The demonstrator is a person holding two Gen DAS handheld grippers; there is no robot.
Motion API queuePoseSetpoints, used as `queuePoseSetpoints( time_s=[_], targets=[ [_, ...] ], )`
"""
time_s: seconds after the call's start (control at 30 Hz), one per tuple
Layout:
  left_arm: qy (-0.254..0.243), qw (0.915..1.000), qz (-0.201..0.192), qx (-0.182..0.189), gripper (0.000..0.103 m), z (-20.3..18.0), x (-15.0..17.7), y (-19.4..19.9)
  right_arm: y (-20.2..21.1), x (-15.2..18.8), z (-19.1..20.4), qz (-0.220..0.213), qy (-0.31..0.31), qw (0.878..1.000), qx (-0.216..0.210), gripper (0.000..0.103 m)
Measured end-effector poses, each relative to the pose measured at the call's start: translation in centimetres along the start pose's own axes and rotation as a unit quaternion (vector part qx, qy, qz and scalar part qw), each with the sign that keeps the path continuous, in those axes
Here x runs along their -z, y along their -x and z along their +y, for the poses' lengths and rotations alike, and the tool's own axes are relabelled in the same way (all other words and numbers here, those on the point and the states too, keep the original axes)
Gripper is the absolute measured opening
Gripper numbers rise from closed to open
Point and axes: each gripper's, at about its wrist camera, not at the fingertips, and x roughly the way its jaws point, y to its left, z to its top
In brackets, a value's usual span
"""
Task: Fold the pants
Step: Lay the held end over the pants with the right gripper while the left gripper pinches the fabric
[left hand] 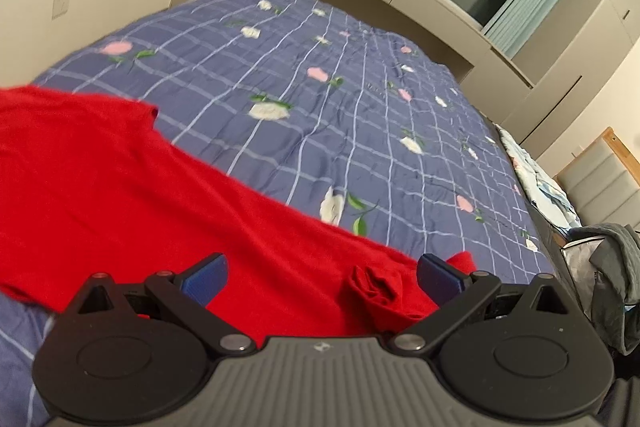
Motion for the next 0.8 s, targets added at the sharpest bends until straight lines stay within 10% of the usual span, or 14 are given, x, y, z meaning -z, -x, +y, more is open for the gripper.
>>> queuePoseSetpoints(
  time_s=[0.27,0.43,0.8],
  targets=[
    [0.000,0.9997,0.026,0.004,0.102,0.1,0.8,-1.4,1.8,1.1,-0.9,-0.021,-0.019,0.998,-0.052,0.077],
    [-0.011,0.9990,0.044,0.003,0.102,-0.8,1.4,-2.5,5.3,2.2,-3.7,-0.049,-0.050,0.997,-0.009,0.094],
    [-0.063,0.9930,0.099,0.017,0.081,-4.6,3.8,-6.1,7.1,4.4,-10.7,-0.053,-0.143,0.983,0.106,0.098]
  ],
)
